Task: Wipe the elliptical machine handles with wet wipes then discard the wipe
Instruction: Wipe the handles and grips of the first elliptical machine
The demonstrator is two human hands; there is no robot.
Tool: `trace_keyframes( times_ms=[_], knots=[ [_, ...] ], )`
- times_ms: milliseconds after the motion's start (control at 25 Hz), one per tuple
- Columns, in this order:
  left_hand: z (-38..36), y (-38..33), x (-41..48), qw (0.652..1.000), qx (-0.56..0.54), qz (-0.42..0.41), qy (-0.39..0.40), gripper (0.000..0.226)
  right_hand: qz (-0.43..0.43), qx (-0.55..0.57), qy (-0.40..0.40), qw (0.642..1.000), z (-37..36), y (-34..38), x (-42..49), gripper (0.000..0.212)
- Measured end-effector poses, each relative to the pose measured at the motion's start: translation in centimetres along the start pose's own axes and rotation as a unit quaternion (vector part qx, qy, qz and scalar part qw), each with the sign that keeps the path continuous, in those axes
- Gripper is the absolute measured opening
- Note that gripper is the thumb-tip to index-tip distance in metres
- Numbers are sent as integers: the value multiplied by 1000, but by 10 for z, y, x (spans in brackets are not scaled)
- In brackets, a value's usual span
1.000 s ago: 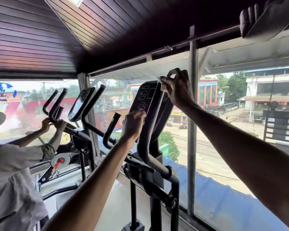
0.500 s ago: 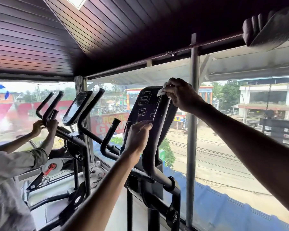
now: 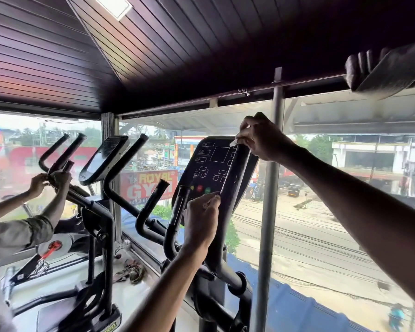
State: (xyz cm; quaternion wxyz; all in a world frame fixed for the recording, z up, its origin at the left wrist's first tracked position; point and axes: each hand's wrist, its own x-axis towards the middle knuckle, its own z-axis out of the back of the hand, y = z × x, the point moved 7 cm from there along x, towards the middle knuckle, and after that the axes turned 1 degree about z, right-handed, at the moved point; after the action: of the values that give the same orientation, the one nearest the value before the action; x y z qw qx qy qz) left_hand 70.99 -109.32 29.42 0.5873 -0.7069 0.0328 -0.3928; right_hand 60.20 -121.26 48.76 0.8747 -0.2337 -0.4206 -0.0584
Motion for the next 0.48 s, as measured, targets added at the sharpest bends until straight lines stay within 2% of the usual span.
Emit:
trace_keyframes(
  times_ms=[120,280,400,480],
  knots=[
    [1,-1,-4,1000,10,2,-11,25,-18,-11,-33,999,0,2,-4,14],
    [0,-2,-6,1000,13,11,9,53,6,2,-16,1000,-6,9,-10,18],
    [-2,5,-5,999,-6,35,26,62,-26,-13,-46,999,-1,6,-8,15],
    [-4,10,-3,998,-21,46,37,65,-2,-4,-19,1000,-3,11,-7,18]
  ],
)
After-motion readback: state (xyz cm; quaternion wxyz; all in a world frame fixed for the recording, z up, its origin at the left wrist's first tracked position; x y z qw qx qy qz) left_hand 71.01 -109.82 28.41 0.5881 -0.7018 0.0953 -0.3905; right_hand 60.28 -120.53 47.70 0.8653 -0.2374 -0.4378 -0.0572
